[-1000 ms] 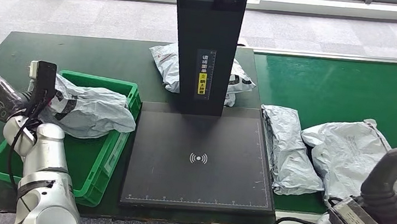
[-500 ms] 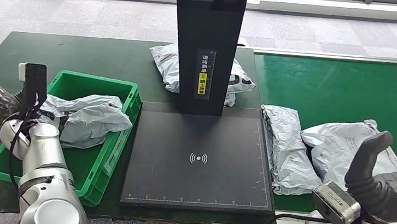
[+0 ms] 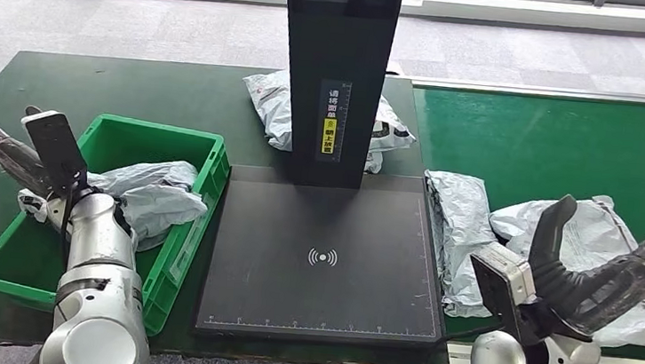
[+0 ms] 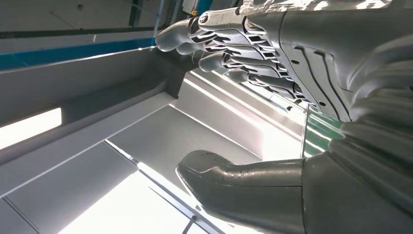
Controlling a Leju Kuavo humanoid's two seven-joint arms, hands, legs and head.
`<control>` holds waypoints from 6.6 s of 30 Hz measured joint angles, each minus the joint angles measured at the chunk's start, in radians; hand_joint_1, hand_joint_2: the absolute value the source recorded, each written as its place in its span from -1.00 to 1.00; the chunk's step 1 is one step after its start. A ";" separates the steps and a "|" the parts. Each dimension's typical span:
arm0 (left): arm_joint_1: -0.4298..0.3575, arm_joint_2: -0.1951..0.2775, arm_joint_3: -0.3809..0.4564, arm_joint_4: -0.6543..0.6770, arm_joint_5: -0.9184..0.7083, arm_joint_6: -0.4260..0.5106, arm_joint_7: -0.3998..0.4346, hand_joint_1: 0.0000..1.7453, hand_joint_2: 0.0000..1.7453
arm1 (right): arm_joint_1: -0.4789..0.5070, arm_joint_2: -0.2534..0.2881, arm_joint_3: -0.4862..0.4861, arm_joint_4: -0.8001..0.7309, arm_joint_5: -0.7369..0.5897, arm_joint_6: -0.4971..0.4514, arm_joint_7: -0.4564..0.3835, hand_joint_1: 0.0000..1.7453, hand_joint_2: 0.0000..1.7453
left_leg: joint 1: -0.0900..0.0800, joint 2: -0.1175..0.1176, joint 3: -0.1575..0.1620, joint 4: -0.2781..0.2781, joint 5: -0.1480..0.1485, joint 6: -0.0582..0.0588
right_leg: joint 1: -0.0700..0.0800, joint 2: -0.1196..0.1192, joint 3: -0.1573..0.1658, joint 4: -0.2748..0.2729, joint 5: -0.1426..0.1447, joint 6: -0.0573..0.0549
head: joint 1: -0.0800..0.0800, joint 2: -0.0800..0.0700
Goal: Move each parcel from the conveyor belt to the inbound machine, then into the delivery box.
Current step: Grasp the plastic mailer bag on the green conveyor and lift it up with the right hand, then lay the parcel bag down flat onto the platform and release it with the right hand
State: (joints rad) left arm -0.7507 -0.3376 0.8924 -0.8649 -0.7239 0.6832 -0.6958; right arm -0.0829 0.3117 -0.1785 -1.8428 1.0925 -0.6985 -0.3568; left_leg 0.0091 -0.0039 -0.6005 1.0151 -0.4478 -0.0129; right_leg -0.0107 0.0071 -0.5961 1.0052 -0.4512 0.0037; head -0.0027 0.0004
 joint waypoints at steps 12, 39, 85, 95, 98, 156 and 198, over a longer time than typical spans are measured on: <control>0.170 -0.017 -0.290 -0.221 0.369 -0.166 0.095 -1.00 1.00 | -0.001 -0.001 -0.076 0.168 0.211 -0.001 0.187 -1.00 1.00 | 0.000 -0.001 -0.001 0.000 0.000 0.000 | 0.000 -0.001 0.000 -0.001 -0.001 0.000 | 0.000 0.000; 0.548 0.016 -0.877 -0.673 0.785 -0.982 0.112 -1.00 1.00 | -0.133 -0.194 -0.529 0.791 0.426 -0.002 0.387 -1.00 1.00 | -0.001 -0.003 -0.003 0.000 -0.002 0.002 | -0.001 -0.004 0.000 -0.001 -0.003 0.000 | 0.000 0.000; 0.672 0.043 -0.955 -0.762 0.771 -0.972 0.062 -1.00 1.00 | -0.472 -0.447 -0.511 1.506 0.250 0.307 0.374 -1.00 1.00 | -0.001 -0.005 -0.003 0.000 -0.002 0.002 | -0.001 -0.005 0.000 -0.001 -0.003 0.001 | 0.000 0.000; 0.689 0.044 -0.955 -0.772 0.762 -0.979 0.050 -1.00 1.00 | -0.515 -0.436 -0.523 1.529 0.352 0.566 0.547 1.00 1.00 | -0.001 -0.005 -0.002 0.000 -0.002 0.002 | -0.001 -0.005 0.001 -0.001 -0.003 0.001 | 0.000 0.000; 0.689 0.044 -0.955 -0.770 0.760 -0.981 0.046 -1.00 1.00 | -0.528 -0.435 -0.523 1.530 0.362 0.598 0.558 1.00 1.00 | -0.001 -0.004 -0.001 0.000 -0.002 0.002 | -0.001 -0.005 0.002 -0.001 -0.003 0.001 | 0.000 0.000; 0.726 0.044 -0.939 -0.757 0.706 -0.930 0.031 -1.00 1.00 | -0.246 0.007 -0.169 0.658 -0.111 -0.001 -0.164 1.00 1.00 | 0.000 -0.001 0.001 -0.001 -0.003 0.000 | 0.001 -0.002 0.002 -0.001 -0.004 -0.001 | 0.000 0.000; 0.661 0.042 -1.017 -0.668 0.558 -0.761 0.058 -1.00 1.00 | -0.226 0.033 0.229 0.742 -0.187 -0.003 -0.339 -1.00 -1.00 | 0.000 -0.002 -0.001 0.000 -0.003 -0.001 | 0.000 -0.002 -0.001 -0.001 -0.004 -0.001 | 0.000 0.000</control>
State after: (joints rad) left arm -0.0897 -0.2958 -0.1247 -1.5333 -0.1663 -0.0774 -0.6374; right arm -0.3091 0.3446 0.0508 -1.1003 0.9051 -0.7016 -0.6963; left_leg 0.0093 -0.0059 -0.6011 1.0149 -0.4506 -0.0138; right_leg -0.0104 0.0051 -0.5972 1.0044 -0.4556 0.0025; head -0.0030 0.0004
